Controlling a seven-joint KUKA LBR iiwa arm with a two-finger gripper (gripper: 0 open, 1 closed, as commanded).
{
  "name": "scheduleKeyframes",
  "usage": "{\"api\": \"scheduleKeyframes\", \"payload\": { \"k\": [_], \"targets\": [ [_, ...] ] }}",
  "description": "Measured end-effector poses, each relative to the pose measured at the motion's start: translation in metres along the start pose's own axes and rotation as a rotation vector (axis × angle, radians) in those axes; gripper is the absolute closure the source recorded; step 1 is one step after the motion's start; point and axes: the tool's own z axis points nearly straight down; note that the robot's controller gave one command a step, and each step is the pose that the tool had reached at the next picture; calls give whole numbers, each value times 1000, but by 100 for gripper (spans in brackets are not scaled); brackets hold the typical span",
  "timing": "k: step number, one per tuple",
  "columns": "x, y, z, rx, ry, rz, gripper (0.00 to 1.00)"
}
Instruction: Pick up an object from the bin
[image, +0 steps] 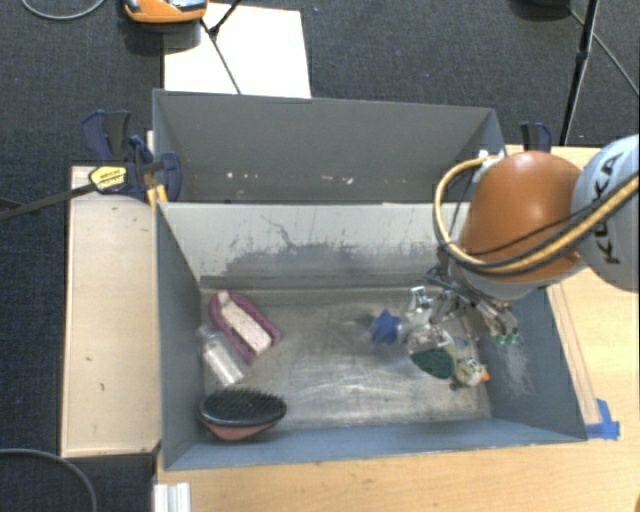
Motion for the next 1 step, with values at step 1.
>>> {"api": "scheduleKeyframes", "payload": {
  "k": [1],
  "targets": [
    [42, -66, -68, 1, 4, -279, 100]
  ]
}}
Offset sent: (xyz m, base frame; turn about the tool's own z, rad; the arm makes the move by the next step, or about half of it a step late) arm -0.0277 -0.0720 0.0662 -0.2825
